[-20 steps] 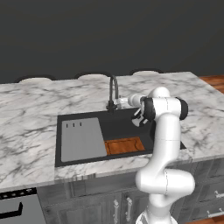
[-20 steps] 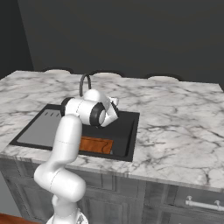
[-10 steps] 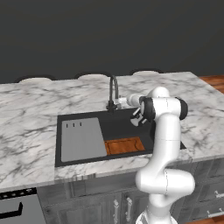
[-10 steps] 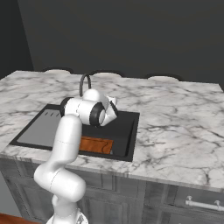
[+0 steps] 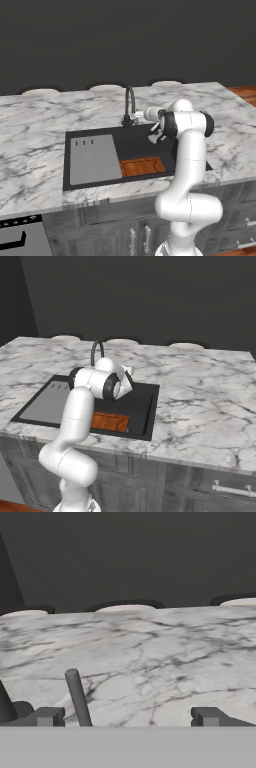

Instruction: Turn on the sink faucet with hot water and rinse the cutting board for ten seconds, then turn off the faucet. Push the cutting board to reach the water if necessary.

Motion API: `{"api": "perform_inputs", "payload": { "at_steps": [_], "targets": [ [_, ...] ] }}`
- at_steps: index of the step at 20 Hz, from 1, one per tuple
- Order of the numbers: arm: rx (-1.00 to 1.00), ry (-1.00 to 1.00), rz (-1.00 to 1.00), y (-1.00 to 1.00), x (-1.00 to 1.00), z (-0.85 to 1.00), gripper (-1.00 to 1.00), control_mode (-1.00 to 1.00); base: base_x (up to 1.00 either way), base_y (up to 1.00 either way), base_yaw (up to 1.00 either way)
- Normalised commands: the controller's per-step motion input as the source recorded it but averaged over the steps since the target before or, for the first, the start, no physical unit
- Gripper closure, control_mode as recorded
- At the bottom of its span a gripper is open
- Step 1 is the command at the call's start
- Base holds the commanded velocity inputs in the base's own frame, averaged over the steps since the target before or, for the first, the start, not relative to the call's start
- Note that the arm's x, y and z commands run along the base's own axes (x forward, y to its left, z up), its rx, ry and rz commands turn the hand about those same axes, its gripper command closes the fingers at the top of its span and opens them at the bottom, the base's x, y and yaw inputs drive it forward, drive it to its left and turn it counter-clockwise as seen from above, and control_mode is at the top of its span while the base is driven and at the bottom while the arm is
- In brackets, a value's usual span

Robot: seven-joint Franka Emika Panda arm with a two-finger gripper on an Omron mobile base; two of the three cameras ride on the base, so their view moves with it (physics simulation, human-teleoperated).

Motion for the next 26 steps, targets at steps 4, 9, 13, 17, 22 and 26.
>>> {"api": "perform_inputs", "payload": {
  "at_steps": [4, 9, 13, 17, 22, 26],
  "targets": [
    [0.0, 0.0, 0.0, 0.0, 0.09, 0.0, -1.0, -1.0, 0.0, 0.0, 0.0],
    [0.0, 0.0, 0.0, 0.0, 0.11, 0.0, -1.0, -1.0, 0.0, 0.0, 0.0],
    [0.0, 0.0, 0.0, 0.0, 0.13, -0.03, -1.0, -1.0, 0.0, 0.0, 0.0],
    [0.0, 0.0, 0.0, 0.0, 0.11, -0.04, -1.0, -1.0, 0.0, 0.0, 0.0],
    [0.0, 0.0, 0.0, 0.0, 0.06, -0.05, -1.0, -1.0, 0.0, 0.0, 0.0],
    [0.0, 0.0, 0.0, 0.0, 0.08, -0.05, -1.0, -1.0, 0.0, 0.0, 0.0]
  ]
}}
